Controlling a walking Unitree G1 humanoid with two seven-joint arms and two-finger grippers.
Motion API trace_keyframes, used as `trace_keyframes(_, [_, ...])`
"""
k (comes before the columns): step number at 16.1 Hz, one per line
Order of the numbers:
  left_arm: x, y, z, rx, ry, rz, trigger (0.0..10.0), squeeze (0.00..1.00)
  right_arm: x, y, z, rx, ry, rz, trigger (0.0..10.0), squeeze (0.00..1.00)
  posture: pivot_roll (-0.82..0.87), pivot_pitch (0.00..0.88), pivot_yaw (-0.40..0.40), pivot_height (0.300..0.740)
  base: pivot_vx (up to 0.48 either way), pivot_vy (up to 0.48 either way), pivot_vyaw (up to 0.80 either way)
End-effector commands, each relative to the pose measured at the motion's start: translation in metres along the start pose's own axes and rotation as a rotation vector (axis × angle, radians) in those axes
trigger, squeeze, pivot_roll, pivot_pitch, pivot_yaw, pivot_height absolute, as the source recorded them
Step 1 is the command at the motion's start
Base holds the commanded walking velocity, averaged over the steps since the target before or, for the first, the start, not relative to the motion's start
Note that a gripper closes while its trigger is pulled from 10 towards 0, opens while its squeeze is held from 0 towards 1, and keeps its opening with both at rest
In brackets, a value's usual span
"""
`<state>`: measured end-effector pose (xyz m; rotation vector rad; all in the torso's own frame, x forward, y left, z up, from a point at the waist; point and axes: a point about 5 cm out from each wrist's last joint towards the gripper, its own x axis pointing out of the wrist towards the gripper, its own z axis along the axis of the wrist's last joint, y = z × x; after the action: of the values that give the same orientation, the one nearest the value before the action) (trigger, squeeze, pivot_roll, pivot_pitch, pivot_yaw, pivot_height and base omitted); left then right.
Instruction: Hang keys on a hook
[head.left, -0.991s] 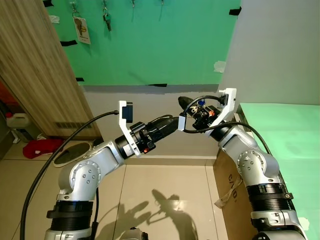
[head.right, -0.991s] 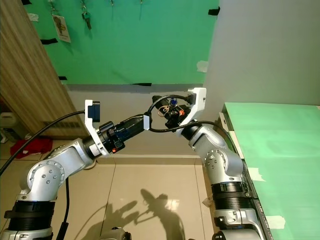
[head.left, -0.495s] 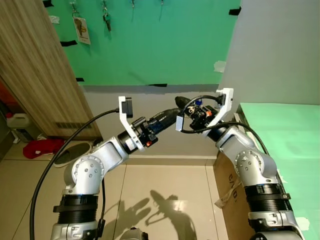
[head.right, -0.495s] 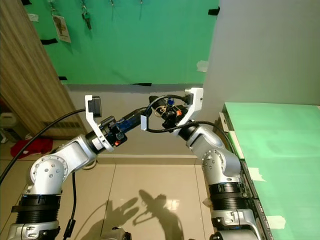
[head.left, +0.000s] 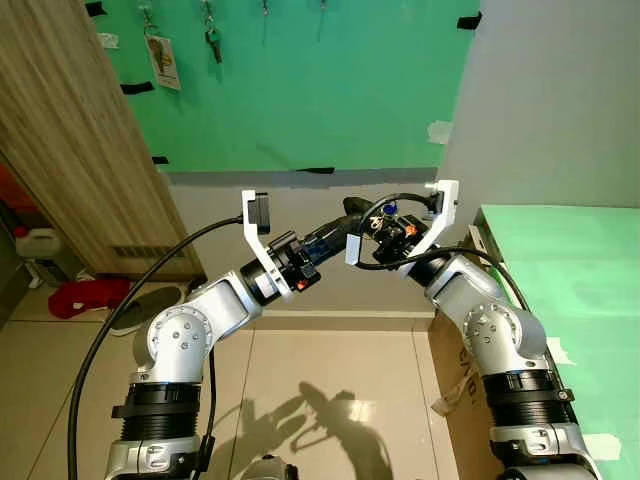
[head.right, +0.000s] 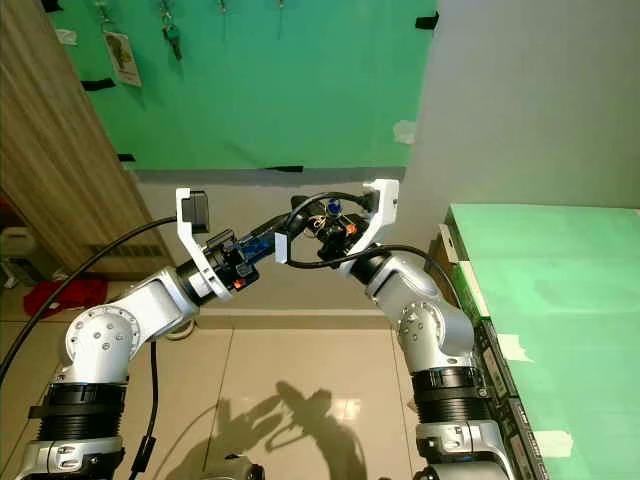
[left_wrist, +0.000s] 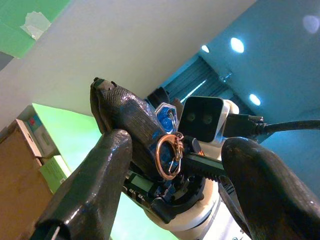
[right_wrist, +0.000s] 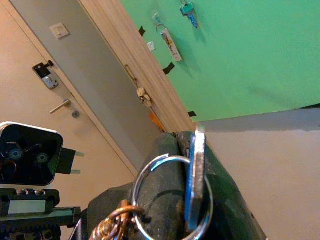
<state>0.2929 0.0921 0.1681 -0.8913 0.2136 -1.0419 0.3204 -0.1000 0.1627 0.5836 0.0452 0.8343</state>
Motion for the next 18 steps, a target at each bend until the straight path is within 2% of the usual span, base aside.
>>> trace_keyframes(1, [0.002,0.001,0.002,-0.001,0.008,0.013,10.0,0.0,0.002,0.005,0.005,-0.014,-0.016,0.013,0.0,0.0,-0.02,0.0,0.097,0.708,0.0,0.0,0.0])
trace_keyframes(18, [0.011,0.006,-0.009,-0.018,0.025,0.019,10.0,0.0,0.007,0.01,0.013,-0.023,-0.021,0.035,0.0,0.0,-0.03,0.0,0.08,0.708,0.0,0.0,0.0])
